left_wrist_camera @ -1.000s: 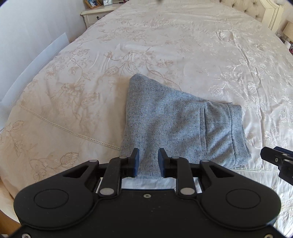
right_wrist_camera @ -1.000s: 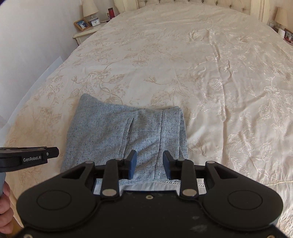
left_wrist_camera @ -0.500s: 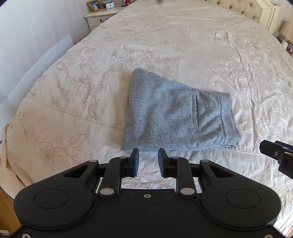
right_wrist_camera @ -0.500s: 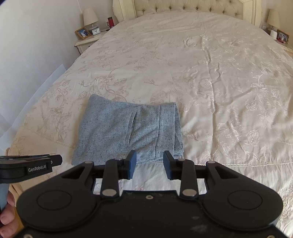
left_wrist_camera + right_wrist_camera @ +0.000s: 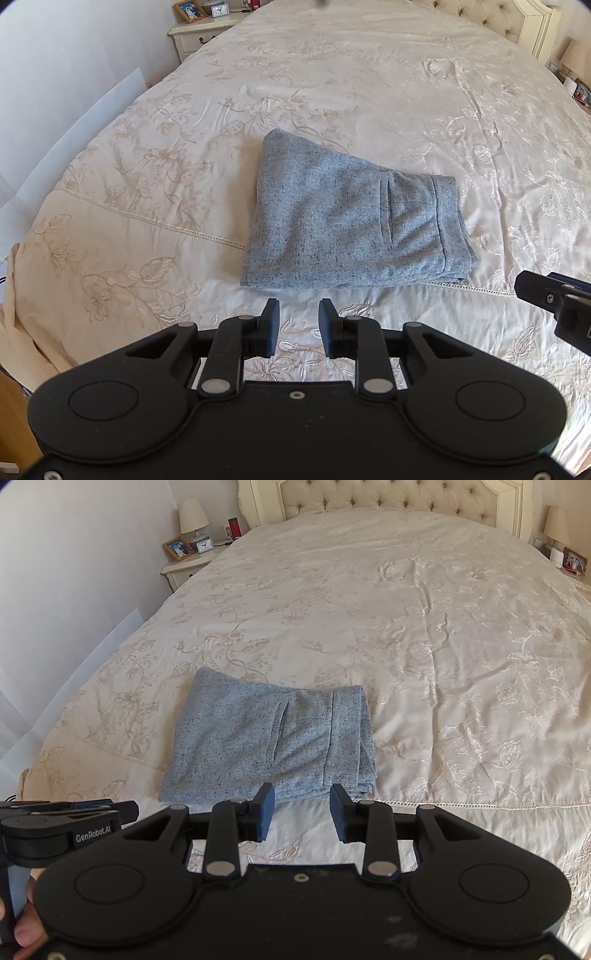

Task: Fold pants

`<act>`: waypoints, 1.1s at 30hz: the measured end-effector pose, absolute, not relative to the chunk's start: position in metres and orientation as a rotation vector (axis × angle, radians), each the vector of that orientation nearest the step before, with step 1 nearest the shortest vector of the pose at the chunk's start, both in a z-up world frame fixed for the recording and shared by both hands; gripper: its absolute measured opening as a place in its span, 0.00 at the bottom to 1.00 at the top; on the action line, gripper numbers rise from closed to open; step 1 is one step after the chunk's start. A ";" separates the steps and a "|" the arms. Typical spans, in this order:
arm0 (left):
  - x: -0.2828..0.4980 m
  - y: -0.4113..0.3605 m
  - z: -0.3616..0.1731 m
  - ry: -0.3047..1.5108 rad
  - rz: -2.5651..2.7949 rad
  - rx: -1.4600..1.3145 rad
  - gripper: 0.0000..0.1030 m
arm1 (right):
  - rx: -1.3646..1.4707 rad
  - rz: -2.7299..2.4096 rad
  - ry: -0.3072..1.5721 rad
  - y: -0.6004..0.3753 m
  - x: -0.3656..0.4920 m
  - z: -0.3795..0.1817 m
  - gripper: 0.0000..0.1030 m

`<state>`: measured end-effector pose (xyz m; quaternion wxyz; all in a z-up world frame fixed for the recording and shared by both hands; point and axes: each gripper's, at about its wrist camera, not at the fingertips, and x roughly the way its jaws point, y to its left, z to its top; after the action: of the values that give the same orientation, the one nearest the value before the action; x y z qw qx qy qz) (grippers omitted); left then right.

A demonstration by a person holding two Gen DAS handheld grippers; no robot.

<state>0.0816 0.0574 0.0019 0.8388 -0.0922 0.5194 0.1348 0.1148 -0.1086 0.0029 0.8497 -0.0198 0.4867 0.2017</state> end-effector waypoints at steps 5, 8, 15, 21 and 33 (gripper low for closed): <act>0.082 0.056 0.003 1.099 0.274 -0.184 0.33 | -0.042 0.419 1.027 -0.108 0.113 0.003 0.35; 0.082 0.056 0.002 1.100 0.266 -0.183 0.34 | -0.039 0.416 1.025 -0.108 0.112 0.004 0.35; 0.084 0.058 -0.001 1.111 0.272 -0.173 0.34 | -0.038 0.408 1.027 -0.106 0.110 0.003 0.35; 0.086 0.059 -0.002 1.114 0.262 -0.161 0.34 | -0.033 0.407 1.043 -0.102 0.110 -0.001 0.35; 0.095 0.066 -0.007 1.127 0.245 -0.153 0.34 | -0.030 0.409 1.057 -0.094 0.113 -0.006 0.36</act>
<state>0.0947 0.0656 -0.0068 0.8356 -0.0724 0.5321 0.1159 0.1134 -0.0936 -0.0058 0.8436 -0.0142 0.5007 0.1935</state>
